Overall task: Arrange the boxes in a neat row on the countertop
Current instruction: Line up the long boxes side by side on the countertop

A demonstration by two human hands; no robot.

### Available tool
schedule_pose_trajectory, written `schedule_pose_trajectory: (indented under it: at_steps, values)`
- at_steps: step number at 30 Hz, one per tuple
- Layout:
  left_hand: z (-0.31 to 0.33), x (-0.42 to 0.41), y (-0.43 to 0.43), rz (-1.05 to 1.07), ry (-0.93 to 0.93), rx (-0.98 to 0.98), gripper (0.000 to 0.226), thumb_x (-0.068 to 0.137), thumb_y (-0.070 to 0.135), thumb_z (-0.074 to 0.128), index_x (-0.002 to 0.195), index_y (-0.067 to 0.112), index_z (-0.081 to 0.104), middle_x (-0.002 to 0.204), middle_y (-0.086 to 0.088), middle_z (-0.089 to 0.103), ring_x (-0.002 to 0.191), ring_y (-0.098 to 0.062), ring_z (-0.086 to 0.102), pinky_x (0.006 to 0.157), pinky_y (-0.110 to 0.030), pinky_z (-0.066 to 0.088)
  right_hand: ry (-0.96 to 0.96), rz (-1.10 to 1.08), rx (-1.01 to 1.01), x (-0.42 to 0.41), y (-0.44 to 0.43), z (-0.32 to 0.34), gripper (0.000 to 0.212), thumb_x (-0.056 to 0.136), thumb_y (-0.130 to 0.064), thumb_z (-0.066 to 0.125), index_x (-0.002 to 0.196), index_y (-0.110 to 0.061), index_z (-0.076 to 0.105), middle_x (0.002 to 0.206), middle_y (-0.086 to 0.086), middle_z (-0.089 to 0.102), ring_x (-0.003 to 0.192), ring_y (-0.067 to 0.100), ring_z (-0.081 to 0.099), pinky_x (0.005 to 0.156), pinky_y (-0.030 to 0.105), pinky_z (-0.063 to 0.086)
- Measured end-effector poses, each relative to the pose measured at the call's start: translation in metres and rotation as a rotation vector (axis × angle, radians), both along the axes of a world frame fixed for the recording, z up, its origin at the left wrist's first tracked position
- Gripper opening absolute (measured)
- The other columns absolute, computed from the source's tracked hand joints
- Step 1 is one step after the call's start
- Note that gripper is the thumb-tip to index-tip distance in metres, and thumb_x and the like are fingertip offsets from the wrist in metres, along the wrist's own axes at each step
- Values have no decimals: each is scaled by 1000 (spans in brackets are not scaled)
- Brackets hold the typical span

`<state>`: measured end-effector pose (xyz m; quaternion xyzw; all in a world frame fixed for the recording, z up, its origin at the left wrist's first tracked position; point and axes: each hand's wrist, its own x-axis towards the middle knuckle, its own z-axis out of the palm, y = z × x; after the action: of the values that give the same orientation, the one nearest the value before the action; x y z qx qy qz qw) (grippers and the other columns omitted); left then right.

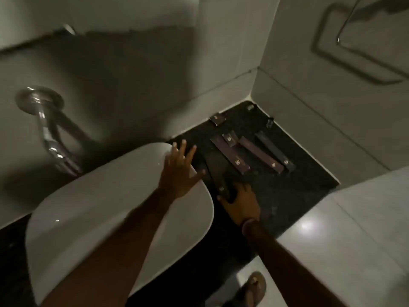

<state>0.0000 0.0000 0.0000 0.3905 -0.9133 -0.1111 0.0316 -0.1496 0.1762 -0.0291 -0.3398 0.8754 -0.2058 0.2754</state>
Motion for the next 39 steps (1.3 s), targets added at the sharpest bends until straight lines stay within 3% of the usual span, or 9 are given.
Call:
schedule_pose_trajectory:
  at_steps: [5, 10, 14, 19, 28, 31, 34, 36, 39]
  values:
    - [-24, -2, -3, 38, 188, -46, 75, 91, 63, 34, 150, 17, 38, 160, -15, 30, 152, -39, 11, 119, -59, 22, 200, -73, 25, 6, -17, -33, 65, 77, -64, 65, 129, -26, 57, 128, 2, 50, 113, 23, 52, 80, 41, 54]
    - [-30, -3, -3, 36, 233, -62, 71, 90, 59, 38, 146, 16, 41, 159, -15, 30, 153, -37, 10, 119, -60, 22, 255, 26, -10, 6, 42, -46, 50, 85, -59, 58, 126, -32, 57, 117, -5, 50, 103, 14, 50, 71, 24, 43]
    - [-32, -5, -1, 54, 254, -70, 70, 89, 58, 39, 145, 15, 41, 160, -14, 30, 153, -37, 10, 119, -58, 22, 300, 49, -8, 12, 112, -50, 50, 86, -59, 54, 126, -29, 59, 111, -7, 50, 96, 11, 48, 69, 24, 47]
    - [-34, -6, -2, 61, 209, -73, 71, 88, 59, 37, 145, 16, 40, 160, -13, 29, 153, -36, 9, 119, -56, 21, 277, -11, -3, 15, 145, -55, 49, 86, -53, 63, 125, -21, 63, 109, -3, 53, 92, 13, 50, 67, 26, 50]
    - [-38, -7, -4, 69, 248, -69, 69, 88, 56, 41, 144, 16, 40, 159, -15, 29, 152, -37, 11, 118, -58, 22, 265, -42, -42, 18, 139, -57, 51, 83, -54, 67, 124, -23, 64, 108, -4, 52, 94, 13, 51, 63, 21, 43]
    - [-39, -8, -4, 74, 267, -61, 68, 87, 54, 43, 144, 15, 40, 160, -14, 28, 152, -36, 10, 118, -59, 22, 260, -30, -26, 17, 139, -54, 71, 78, -68, 63, 135, -26, 56, 113, -6, 50, 99, 15, 53, 65, 22, 46]
    - [-42, -8, -4, 71, 293, -63, 68, 86, 53, 45, 143, 16, 40, 159, -14, 29, 152, -36, 11, 117, -62, 24, 281, -153, -82, 9, 135, -41, 97, 66, -87, 58, 146, -33, 40, 112, -16, 37, 94, 2, 42, 62, 15, 40]
    - [-44, -9, -6, 80, 296, -63, 69, 84, 52, 46, 143, 17, 39, 159, -13, 28, 152, -36, 11, 116, -63, 24, 290, -203, -182, -3, 115, -33, 93, 68, -87, 56, 144, -36, 40, 112, -18, 34, 91, -2, 39, 63, 11, 34]
    - [-48, -9, -10, 79, 273, -63, 70, 83, 54, 45, 142, 19, 37, 159, -13, 28, 151, -37, 11, 114, -64, 23, 280, -147, -259, -26, 54, -30, 70, 82, -76, 54, 137, -34, 46, 117, -12, 41, 98, 5, 48, 69, 17, 45]
